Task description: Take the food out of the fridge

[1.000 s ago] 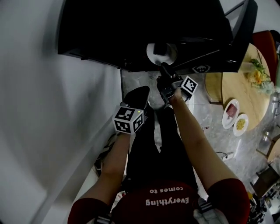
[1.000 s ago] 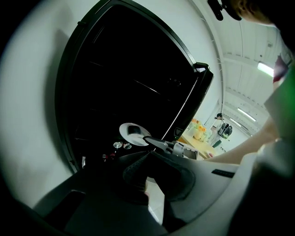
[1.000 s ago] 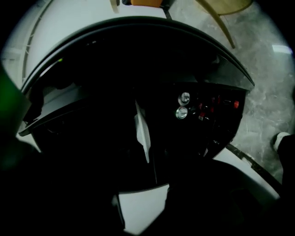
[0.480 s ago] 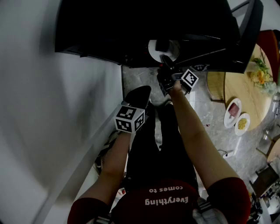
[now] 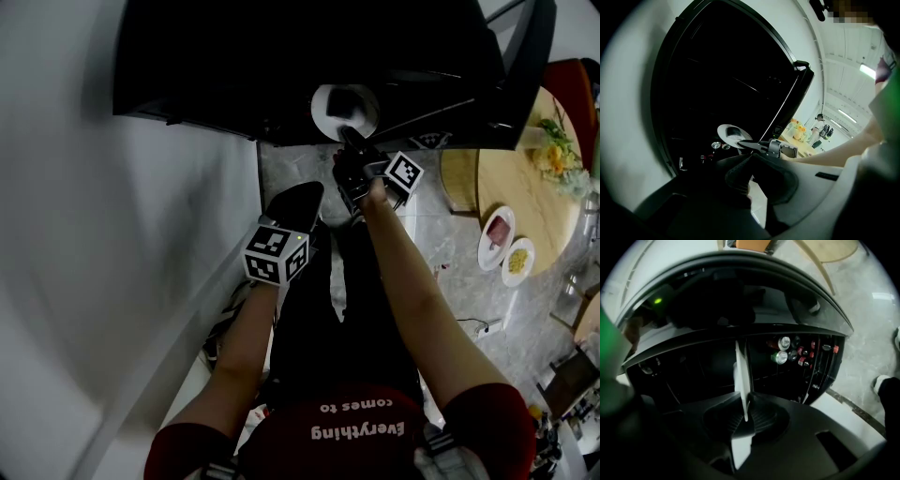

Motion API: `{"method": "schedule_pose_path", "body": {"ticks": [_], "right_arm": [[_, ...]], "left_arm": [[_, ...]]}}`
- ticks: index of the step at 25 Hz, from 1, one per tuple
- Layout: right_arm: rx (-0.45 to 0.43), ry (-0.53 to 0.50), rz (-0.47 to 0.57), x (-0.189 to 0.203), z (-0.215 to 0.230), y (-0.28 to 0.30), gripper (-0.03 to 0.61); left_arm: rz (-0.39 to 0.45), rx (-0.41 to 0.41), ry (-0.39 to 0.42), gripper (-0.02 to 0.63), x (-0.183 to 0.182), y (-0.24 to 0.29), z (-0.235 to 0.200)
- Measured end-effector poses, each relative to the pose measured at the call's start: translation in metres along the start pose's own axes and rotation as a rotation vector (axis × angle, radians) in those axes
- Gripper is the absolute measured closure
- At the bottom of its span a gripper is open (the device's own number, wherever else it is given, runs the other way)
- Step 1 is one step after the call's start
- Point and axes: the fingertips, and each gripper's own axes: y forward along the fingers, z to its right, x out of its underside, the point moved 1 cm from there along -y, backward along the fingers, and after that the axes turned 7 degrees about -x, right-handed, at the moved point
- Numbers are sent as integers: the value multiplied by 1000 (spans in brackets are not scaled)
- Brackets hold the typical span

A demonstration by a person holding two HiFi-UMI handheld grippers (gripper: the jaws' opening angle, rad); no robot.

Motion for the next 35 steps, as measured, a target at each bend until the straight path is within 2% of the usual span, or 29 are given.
{"method": "schedule_pose_path", "body": {"ticks": [5,13,17,24,29,35], "right_arm": [[-53,-9,-48,13,-9,-12,548],[-56,-76,-172,47,-40,-33,548],[-68,-83,-223,63,-64,-46,548],[-62,-64,-236,81,-102,-76,548],[-43,-56,-247,98,-135,-103,548],[-71,-82,-317,123,-194,-150,548]], "left_arm": [[4,-1,3,615,-1,2,-1],[5,0,7,615,-8,-9,7],[30,3,32,615,-25,-22,15],[52,-18,71,615,-50,-58,29],[74,2,68,615,-57,-90,52],[139,24,54,615,-67,-130,86]]}}
